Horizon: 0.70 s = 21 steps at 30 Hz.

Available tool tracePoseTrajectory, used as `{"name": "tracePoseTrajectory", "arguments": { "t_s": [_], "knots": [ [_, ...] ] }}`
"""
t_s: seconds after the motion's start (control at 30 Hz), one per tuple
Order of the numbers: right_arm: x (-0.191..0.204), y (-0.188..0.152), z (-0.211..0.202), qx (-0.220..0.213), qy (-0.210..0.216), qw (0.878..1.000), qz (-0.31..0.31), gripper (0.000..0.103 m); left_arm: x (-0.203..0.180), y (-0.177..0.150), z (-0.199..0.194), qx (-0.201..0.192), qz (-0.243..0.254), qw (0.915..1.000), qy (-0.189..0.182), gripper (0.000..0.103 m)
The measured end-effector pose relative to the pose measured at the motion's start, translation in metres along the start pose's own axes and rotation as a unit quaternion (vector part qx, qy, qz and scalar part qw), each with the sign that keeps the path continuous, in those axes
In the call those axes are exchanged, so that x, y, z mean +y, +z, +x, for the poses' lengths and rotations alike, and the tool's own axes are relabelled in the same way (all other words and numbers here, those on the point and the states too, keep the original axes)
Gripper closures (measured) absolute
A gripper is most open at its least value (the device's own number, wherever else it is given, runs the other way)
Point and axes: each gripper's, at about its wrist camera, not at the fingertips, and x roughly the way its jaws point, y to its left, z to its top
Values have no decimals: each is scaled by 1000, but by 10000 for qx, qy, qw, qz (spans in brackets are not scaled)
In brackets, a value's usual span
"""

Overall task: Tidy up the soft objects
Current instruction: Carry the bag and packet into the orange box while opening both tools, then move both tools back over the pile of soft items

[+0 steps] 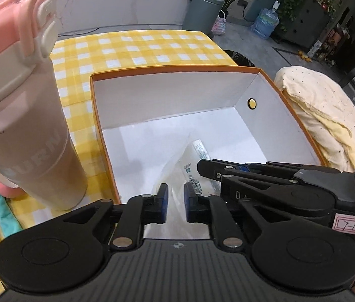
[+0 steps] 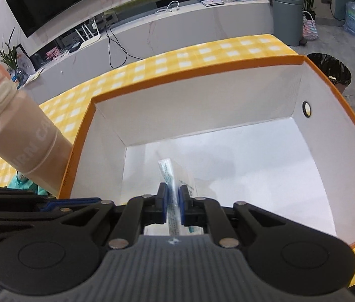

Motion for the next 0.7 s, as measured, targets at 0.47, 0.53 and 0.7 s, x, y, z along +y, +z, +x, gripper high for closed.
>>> {"name": "tracePoseTrajectory", "arguments": {
  "t_s": [0.47, 0.53, 0.7],
  "knots": [
    [8, 1, -6, 53, 0, 9999, 124, 74, 3, -6, -24, -289, -60, 9996, 45, 68],
    [13, 0, -10, 27, -37, 9999, 89, 72, 5, -8, -30, -323, -72, 9994, 30, 68],
    [26, -3, -23, -96, -127, 9999, -32, 65, 5, -15, -46, -483, -40, 9988, 8, 68]
  ]
}}
